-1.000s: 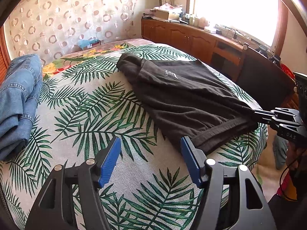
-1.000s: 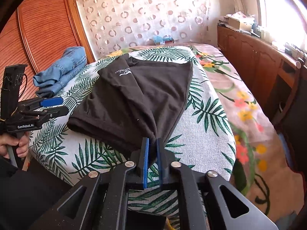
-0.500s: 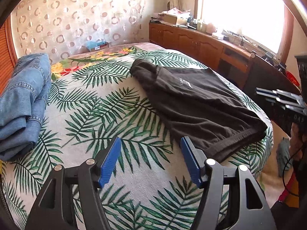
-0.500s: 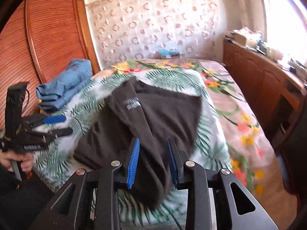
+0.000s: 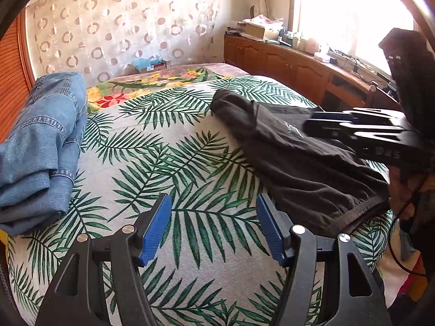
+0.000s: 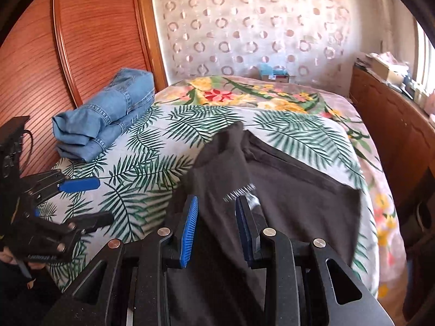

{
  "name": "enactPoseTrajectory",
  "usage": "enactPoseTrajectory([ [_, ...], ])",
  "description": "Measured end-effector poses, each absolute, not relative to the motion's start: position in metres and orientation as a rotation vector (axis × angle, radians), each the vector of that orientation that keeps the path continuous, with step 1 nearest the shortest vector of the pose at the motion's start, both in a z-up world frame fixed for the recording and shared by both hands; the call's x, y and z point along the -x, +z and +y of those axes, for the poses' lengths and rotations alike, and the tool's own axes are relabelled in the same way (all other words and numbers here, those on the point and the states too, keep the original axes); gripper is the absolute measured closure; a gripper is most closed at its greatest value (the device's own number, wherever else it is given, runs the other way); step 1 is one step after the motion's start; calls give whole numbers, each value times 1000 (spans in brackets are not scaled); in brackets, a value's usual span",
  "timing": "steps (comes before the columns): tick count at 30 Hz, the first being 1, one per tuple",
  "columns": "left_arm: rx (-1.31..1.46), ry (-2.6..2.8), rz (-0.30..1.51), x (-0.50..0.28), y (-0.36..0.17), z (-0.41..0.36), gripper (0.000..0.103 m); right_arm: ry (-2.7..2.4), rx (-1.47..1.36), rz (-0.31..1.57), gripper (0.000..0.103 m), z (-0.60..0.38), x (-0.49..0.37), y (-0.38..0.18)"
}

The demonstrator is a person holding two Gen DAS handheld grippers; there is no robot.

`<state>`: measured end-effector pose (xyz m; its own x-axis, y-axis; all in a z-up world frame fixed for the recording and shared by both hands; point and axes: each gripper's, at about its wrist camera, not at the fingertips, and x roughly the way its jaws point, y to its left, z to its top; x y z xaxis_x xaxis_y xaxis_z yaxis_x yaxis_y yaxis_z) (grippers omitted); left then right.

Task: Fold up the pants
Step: 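Grasp the folded shorts with the right tool and lift them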

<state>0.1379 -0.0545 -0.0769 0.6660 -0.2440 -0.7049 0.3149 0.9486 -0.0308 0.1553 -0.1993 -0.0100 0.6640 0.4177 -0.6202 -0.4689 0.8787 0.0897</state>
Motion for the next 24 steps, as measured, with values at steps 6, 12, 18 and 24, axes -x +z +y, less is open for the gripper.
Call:
enactPoseTrajectory([
  [6, -80, -306, 780, -137, -77, -46, 37, 537, 124, 714, 73, -179, -173, -15],
  [12, -70, -300, 785, -135, -78, -40, 37, 526, 177, 739, 90, -167, -190, -20],
  [18, -66, -302, 784, -133, -78, -38, 37, 510, 140, 694, 100, -175, -190, -6],
  [24, -75, -316, 782, -131, -77, -44, 37, 451, 117, 644, 100, -205, -187, 14],
])
